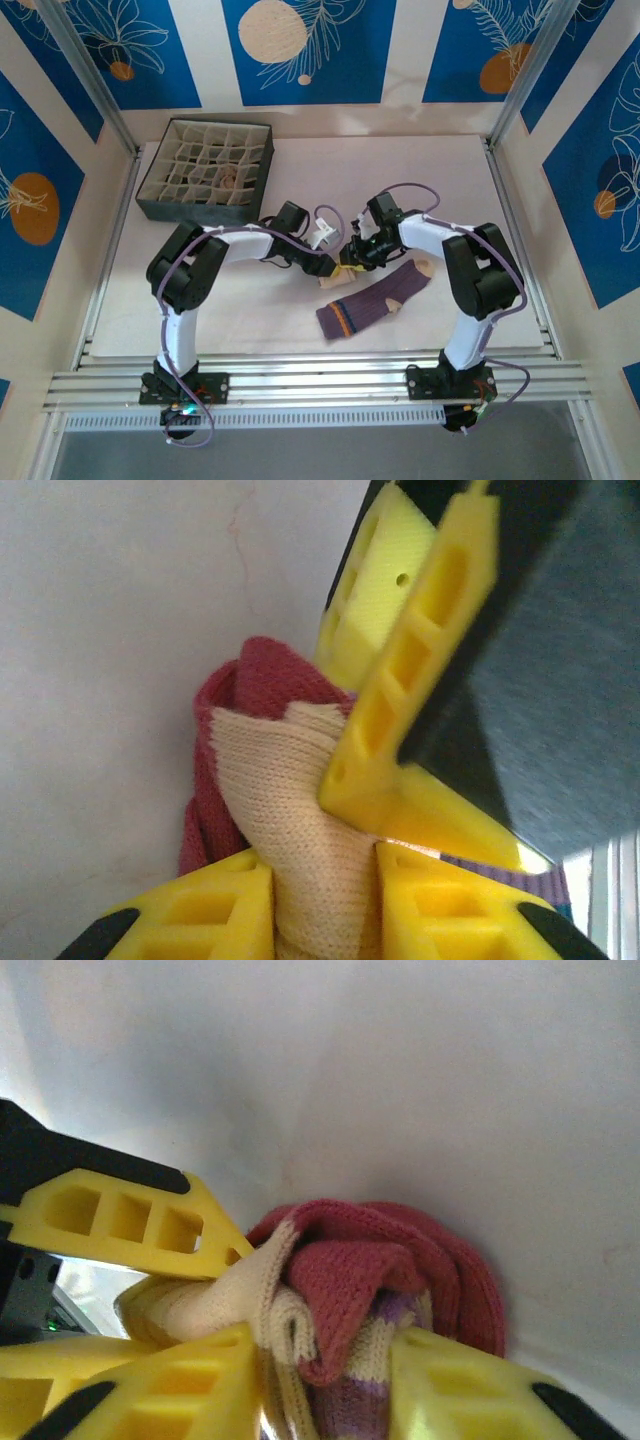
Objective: Roll the socks
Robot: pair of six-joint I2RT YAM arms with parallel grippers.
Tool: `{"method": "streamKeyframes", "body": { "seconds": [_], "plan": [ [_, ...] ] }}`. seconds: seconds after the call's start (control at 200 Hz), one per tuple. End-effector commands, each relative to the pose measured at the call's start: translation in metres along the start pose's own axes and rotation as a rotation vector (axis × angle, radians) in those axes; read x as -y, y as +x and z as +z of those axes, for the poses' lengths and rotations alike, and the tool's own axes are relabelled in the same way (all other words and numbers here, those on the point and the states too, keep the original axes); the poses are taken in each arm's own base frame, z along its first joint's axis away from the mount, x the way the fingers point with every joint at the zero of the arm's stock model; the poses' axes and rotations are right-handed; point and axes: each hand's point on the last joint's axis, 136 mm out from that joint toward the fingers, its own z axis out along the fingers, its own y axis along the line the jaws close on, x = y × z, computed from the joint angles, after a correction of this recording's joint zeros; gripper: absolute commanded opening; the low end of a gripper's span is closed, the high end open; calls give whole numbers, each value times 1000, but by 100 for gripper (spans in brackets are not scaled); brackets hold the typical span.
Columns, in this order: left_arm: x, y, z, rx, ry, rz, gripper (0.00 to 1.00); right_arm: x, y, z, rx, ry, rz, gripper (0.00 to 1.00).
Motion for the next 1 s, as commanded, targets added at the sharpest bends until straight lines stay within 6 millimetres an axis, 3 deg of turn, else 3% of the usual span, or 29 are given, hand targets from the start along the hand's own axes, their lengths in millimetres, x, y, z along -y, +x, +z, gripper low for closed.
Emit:
{"method": "streamKeyframes", "body": {
  "seconds": [0.0, 0.195, 0.385, 0.605, 0.74, 0.995],
  "plan": [
    [-23, 39, 0, -82, -108, -25, 27, 27, 15, 12, -69, 115, 58, 18],
    [-1, 20, -22, 7, -121, 181, 30, 42, 19, 16, -111, 159, 67, 6],
    [24, 2, -52, 152, -169, 418, 38, 41, 18, 15, -152, 172, 58, 5],
    [37, -4, -81, 379, -306, 716, 52, 32, 15, 8, -191, 169, 55, 4],
    [40, -4, -81, 389, -330, 806, 54, 31, 15, 6, -217, 176, 56, 4],
    [46, 4, -57, 273, -421, 1028, 56, 32, 16, 8, -256, 187, 62, 4]
  ]
}}
